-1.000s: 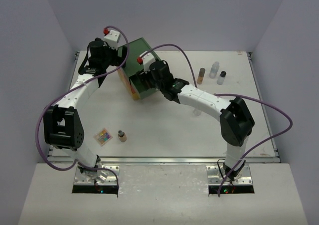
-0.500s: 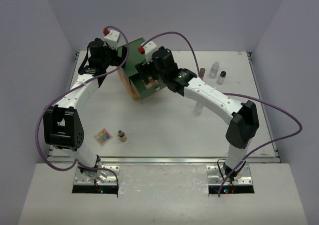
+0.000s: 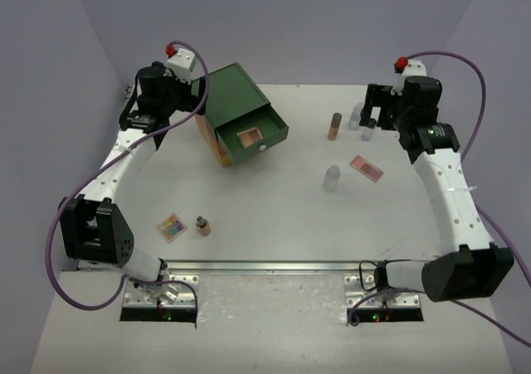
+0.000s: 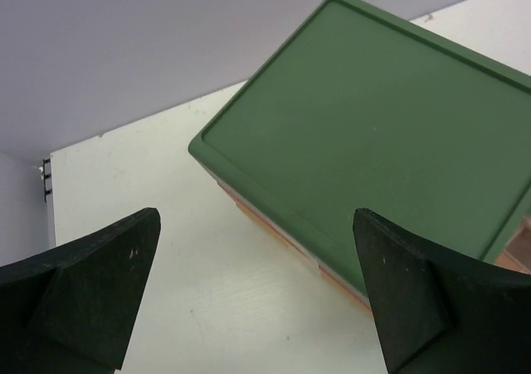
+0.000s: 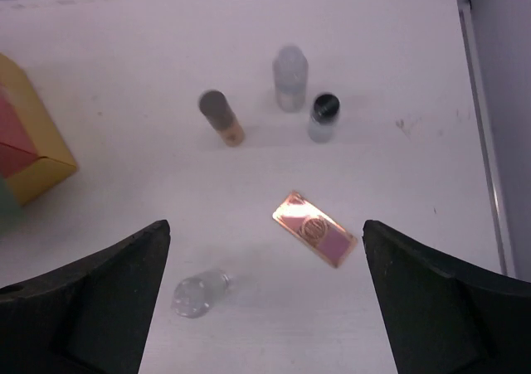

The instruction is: Organize the makeup

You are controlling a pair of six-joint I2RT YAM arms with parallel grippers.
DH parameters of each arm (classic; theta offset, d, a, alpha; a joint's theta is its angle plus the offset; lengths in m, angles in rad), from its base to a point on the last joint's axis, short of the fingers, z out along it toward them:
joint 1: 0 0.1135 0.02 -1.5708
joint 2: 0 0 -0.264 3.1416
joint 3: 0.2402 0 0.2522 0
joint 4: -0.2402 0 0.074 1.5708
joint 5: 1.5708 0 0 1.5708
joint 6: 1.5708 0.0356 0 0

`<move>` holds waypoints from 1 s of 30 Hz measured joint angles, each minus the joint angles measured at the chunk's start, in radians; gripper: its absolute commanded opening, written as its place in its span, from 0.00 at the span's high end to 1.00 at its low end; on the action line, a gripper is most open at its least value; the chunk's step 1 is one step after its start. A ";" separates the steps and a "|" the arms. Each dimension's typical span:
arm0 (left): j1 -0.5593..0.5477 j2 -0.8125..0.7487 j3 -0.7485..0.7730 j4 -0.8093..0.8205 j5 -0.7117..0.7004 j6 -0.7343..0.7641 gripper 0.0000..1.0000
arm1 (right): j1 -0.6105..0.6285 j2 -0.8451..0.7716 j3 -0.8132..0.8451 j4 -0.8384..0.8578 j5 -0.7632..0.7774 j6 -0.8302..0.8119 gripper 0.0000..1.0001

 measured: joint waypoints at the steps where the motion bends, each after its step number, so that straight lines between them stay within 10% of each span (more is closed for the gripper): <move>1: 0.000 -0.011 0.002 -0.028 -0.003 0.007 0.00 | -0.033 0.031 -0.015 -0.014 -0.013 0.016 0.01; 14: 0.266 -0.205 0.006 -0.623 0.101 0.334 0.00 | -0.076 0.064 -0.185 -0.086 -0.140 0.095 0.01; 23: 0.251 -0.253 -0.238 -0.956 0.109 0.682 0.00 | -0.076 -0.063 -0.264 -0.042 -0.245 0.117 0.01; 30: 0.119 -0.239 -0.541 -0.889 0.043 0.772 0.00 | -0.076 -0.135 -0.336 -0.004 -0.276 0.119 0.01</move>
